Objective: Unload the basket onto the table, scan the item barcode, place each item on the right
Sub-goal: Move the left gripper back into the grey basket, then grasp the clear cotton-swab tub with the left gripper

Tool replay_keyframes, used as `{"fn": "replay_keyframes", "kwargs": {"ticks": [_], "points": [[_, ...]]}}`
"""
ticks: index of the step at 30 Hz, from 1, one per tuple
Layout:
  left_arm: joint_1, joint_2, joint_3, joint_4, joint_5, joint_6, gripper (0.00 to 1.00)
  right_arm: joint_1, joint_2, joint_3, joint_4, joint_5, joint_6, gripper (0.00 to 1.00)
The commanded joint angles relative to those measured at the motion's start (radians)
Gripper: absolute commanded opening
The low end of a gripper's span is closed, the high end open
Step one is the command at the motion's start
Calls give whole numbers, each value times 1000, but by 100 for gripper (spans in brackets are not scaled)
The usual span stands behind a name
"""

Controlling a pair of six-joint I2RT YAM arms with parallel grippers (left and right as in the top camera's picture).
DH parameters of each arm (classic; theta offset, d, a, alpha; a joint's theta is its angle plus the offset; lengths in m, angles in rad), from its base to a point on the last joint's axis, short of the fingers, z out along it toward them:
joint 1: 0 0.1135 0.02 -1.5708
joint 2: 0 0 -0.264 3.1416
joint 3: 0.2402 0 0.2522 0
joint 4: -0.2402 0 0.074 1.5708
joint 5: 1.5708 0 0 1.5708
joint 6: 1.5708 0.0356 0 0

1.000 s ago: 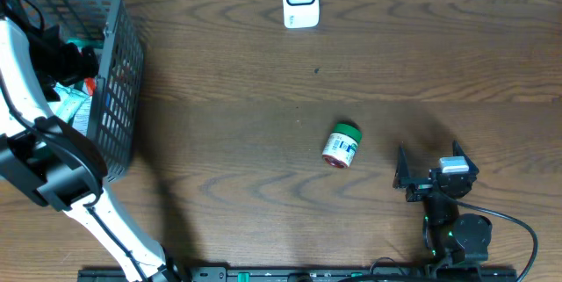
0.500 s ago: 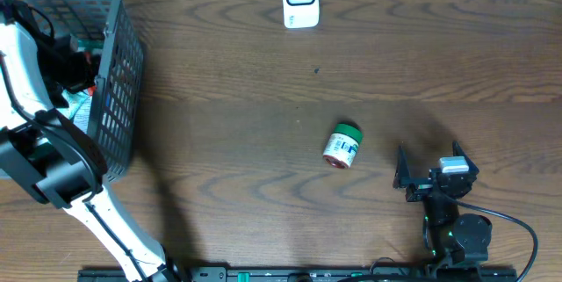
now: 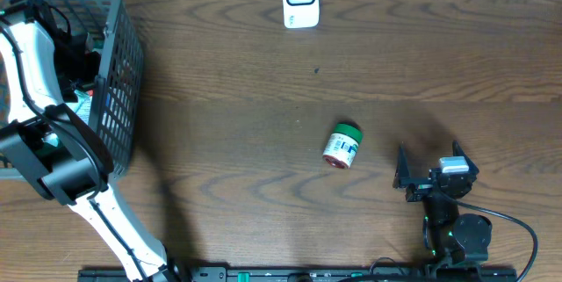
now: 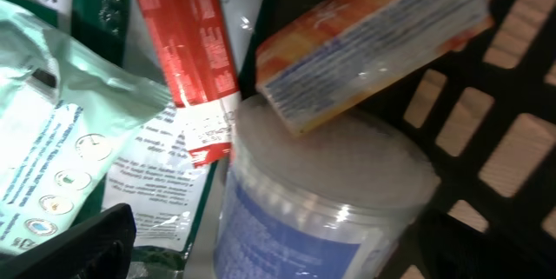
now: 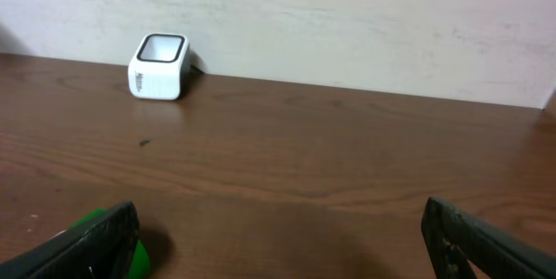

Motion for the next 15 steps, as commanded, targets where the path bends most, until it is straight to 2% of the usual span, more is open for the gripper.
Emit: {"fn": "replay_keyframes", "kwargs": {"ticks": [1, 15], "points": [[-1, 8, -32, 4, -28, -2, 99, 15, -2, -1, -3, 2, -9, 99], [-1, 8, -80, 60, -43, -6, 99, 15, -2, -1, -3, 2, -9, 99]]}}
